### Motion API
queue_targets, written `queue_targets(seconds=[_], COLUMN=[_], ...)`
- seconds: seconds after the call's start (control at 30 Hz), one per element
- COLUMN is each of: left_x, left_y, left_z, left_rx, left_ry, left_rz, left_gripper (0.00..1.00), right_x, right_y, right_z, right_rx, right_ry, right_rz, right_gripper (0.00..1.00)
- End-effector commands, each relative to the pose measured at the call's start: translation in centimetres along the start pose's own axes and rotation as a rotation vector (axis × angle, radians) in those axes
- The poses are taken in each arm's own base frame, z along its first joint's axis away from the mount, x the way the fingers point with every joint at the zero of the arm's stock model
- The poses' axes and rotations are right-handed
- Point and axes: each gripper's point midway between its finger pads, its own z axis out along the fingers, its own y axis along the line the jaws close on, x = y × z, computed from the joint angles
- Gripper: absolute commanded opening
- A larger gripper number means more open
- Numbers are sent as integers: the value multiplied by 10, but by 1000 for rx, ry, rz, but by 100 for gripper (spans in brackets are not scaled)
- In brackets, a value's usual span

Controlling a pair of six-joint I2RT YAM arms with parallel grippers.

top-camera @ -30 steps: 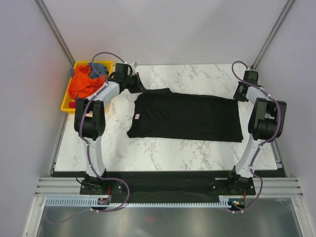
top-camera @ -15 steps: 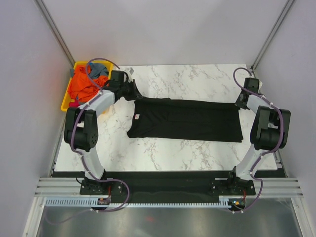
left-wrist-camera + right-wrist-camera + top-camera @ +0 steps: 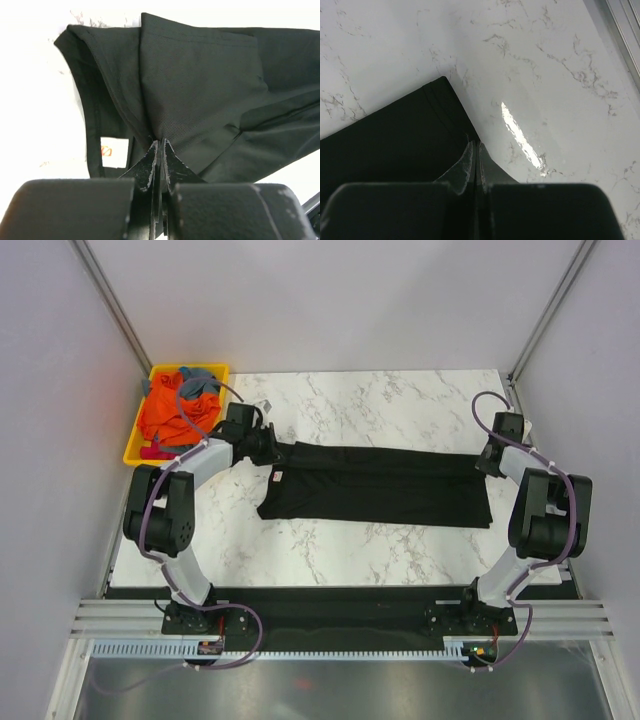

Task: Fold and stack the t-shirts
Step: Fold the tshirt

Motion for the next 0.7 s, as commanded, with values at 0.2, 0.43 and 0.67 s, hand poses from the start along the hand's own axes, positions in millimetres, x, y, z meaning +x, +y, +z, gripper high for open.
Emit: queue_targets(seconds=[0.2,0.43,0.67], left_x=[2,0,-20], left_y=[1,8,-28], left_z=[-18,-46,-67], left_rx=[-51,-157,-42], left_ry=[-40,-45,-53], left_rz=[-25,-35,-23], left_gripper=[2,33,42], right_x=[-6,-5,-12], right_y=[3,-18,22], right_z=[-15,-44,-74], right_rx=[-29,83,-107], right_ry=[-41,24,39], right_rz=[37,66,97], right_gripper=[3,23,31])
